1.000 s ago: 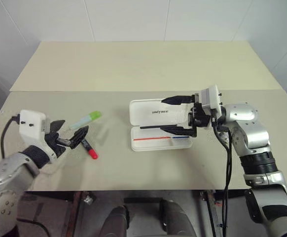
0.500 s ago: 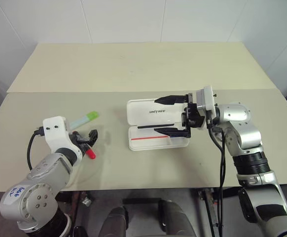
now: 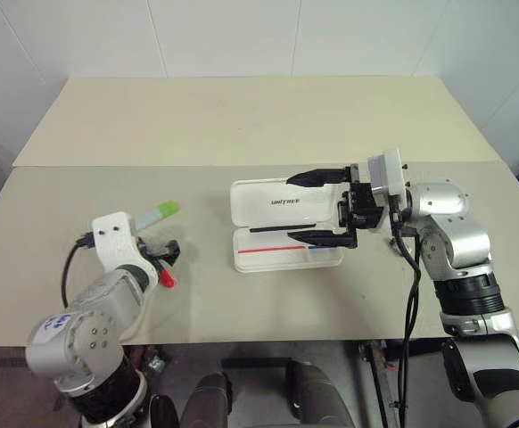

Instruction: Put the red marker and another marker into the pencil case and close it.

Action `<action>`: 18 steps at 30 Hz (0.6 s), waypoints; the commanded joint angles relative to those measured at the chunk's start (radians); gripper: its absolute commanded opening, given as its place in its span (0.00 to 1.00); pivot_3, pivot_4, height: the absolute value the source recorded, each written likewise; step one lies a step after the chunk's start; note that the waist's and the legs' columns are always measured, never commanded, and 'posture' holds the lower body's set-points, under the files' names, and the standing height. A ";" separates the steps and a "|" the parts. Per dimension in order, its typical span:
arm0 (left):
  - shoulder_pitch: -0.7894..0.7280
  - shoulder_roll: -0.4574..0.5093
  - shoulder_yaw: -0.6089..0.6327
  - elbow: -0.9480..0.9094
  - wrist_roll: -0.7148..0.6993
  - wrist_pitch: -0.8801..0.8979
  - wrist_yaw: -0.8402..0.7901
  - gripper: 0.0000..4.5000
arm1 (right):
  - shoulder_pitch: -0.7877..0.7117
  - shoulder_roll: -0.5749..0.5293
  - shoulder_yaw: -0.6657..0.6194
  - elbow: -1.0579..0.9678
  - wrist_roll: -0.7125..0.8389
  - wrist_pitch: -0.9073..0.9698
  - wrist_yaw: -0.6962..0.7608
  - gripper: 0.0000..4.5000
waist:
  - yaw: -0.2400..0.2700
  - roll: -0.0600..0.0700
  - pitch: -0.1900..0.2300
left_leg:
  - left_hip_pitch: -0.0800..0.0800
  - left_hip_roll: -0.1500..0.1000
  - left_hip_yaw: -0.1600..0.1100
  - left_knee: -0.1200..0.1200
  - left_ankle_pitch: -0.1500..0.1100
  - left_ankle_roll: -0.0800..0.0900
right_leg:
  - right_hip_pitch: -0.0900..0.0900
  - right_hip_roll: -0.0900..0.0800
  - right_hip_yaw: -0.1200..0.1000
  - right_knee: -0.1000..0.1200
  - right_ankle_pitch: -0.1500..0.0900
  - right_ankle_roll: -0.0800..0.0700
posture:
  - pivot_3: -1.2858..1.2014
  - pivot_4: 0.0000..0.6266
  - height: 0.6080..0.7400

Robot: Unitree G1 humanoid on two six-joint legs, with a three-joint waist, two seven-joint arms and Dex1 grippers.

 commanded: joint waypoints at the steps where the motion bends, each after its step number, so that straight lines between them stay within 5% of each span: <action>1: 0.003 0.011 -0.023 0.023 0.050 -0.004 0.015 1.00 | -0.007 -0.009 -0.031 -0.060 0.029 0.016 -0.023 0.97 | 0.000 0.000 0.000 | 0.000 0.000 0.000 0.000 0.000 0.000 | 0.000 0.000 0.000 0.000 0.000 0.000 | 0.52 0.24 1.00; 11: 0.036 0.017 -0.083 0.059 0.157 -0.004 0.040 1.00 | -0.010 -0.020 -0.036 -0.064 0.034 0.016 -0.033 0.97 | -0.001 0.000 0.000 | 0.001 0.000 0.000 0.000 0.000 0.000 | 0.000 0.000 0.000 0.000 0.000 0.000 | 0.52 0.24 1.00; 18: 0.062 -0.012 -0.099 0.072 0.175 -0.004 0.035 0.59 | -0.029 -0.012 -0.034 -0.054 0.036 0.011 -0.036 1.00 | 0.001 0.000 0.000 | 0.001 0.000 0.000 0.000 -0.001 0.000 | 0.002 0.000 0.000 -0.002 0.000 0.000 | 0.52 0.24 1.00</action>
